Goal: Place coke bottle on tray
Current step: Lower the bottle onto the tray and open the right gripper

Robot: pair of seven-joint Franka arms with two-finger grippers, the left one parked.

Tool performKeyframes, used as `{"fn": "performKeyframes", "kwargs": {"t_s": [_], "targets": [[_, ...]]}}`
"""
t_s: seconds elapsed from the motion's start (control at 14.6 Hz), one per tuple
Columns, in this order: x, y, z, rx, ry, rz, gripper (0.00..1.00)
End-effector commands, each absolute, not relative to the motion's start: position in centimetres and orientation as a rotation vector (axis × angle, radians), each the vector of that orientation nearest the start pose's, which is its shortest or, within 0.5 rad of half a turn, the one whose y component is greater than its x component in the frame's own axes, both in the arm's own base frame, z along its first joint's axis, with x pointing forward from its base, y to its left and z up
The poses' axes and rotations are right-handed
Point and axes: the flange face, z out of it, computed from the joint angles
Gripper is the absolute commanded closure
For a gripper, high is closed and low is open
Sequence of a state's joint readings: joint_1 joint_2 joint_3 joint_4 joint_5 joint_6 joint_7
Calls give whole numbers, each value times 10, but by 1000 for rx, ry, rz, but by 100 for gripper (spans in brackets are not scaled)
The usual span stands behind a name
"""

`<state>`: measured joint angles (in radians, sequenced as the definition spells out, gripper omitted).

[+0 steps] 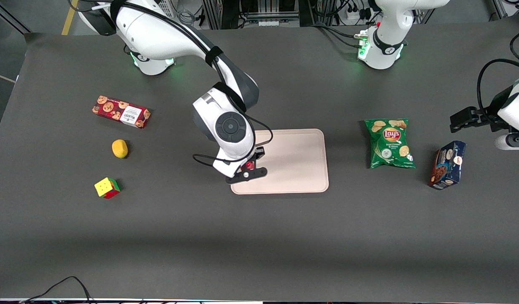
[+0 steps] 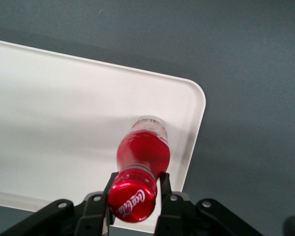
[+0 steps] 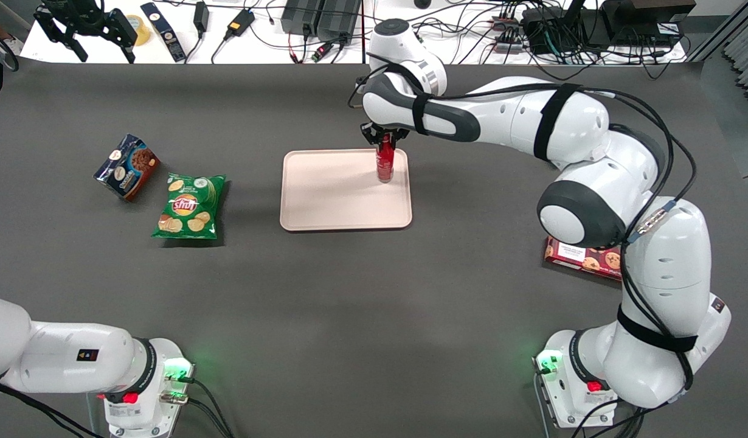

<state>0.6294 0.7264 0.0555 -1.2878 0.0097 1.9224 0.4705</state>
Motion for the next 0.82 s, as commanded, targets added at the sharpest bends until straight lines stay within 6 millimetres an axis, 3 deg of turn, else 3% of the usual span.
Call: {"fn": "performKeyframes", "kwargs": {"t_s": [0.0, 0.07, 0.21, 0.27, 0.48, 0.62, 0.75], "targets": [[575, 456, 315, -3113, -301, 149, 64], [576, 455, 315, -3117, -285, 147, 35], [583, 446, 314, -3130, -256, 141, 5], [584, 445, 313, -3130, -261, 143, 0], [585, 444, 320, -3127, -249, 127, 0], [585, 445, 339, -3111, -246, 96, 0], [582, 446, 371, -3091, -267, 52, 0]]}}
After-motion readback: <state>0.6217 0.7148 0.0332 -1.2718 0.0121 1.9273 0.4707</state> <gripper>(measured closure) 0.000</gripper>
